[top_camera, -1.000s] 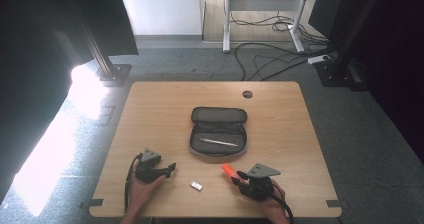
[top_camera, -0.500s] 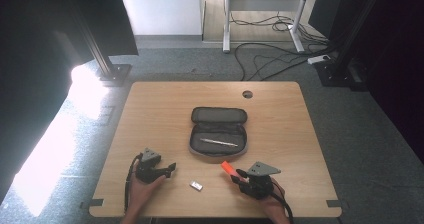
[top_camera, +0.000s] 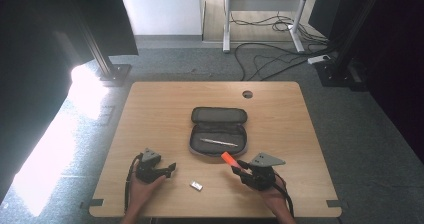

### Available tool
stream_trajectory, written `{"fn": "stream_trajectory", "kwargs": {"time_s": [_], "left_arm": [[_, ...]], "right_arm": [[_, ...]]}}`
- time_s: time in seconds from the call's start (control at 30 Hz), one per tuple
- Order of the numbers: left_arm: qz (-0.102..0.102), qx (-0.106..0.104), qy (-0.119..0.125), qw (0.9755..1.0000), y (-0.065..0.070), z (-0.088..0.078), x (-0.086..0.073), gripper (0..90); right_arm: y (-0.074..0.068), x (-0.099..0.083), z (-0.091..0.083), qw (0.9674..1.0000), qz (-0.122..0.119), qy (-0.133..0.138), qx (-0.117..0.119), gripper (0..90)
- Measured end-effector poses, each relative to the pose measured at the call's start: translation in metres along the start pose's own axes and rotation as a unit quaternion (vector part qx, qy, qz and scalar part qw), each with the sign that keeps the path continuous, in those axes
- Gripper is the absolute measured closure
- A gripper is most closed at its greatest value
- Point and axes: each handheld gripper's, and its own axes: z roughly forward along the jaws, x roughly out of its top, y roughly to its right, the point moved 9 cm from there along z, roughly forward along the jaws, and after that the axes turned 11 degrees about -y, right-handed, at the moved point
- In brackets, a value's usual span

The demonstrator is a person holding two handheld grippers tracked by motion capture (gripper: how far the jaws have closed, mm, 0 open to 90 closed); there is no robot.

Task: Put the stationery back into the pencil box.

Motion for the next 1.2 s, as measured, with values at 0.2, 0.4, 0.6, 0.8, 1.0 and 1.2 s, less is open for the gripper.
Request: {"fn": "stream_trajectory", "kwargs": {"time_s": [0.2,0.4,0.6,0.8,1.0,1.2], "left_arm": [[0.001,0.001,-0.001,1.0,0.0,0.0,0.0,27.1],[0.001,0.002,0.0,1.0,0.0,0.0,0.0,27.0],[0.001,0.001,-0.001,1.0,0.0,0.0,0.0,27.0],[0.0,0.001,0.0,1.0,0.0,0.0,0.0,27.0],[0.001,0.001,-0.001,1.0,0.0,0.0,0.0,27.0],[0.001,0.001,-0.001,1.0,0.0,0.0,0.0,27.0]], "right_arm": [[0.009,0.016,-0.001,1.0,0.0,0.005,0.002,65.7],[0.018,0.027,0.001,0.9999,0.008,0.008,0.006,65.7],[0.02,0.033,0.003,0.9999,0.006,0.01,0.002,65.7],[0.022,0.035,0.004,1.0,0.005,0.007,-0.002,65.7],[0.024,0.038,0.005,0.9999,0.003,0.011,-0.002,65.7],[0.026,0.039,0.009,1.0,0.003,0.008,-0.003,65.7]]}}
